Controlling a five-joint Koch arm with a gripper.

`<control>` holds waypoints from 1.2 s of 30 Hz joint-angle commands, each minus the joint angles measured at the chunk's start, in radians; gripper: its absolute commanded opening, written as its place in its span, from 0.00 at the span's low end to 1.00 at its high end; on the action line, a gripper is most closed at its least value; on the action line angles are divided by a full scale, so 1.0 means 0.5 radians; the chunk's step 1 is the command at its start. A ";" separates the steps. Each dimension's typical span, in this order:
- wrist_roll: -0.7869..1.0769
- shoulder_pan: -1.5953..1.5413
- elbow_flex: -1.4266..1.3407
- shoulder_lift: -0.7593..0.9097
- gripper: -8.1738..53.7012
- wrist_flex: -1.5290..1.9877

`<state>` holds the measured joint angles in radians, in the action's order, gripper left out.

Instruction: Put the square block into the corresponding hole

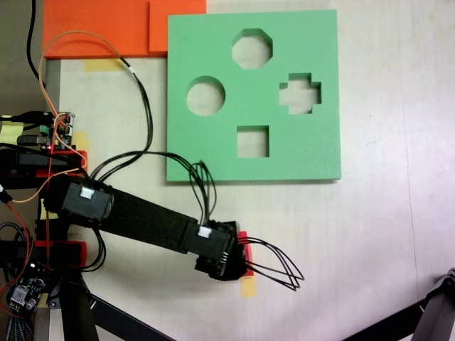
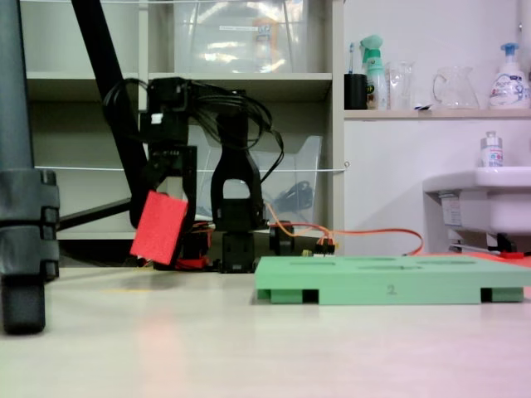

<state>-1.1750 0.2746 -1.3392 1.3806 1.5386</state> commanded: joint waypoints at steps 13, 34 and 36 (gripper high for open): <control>-1.893 -1.325 0.101 0.196 0.40 -0.365; -1.819 -1.528 0.245 -0.120 0.41 -0.457; -1.773 -1.537 0.245 -0.135 0.41 -0.448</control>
<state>-2.0724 -0.4725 -1.2947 1.2947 1.3116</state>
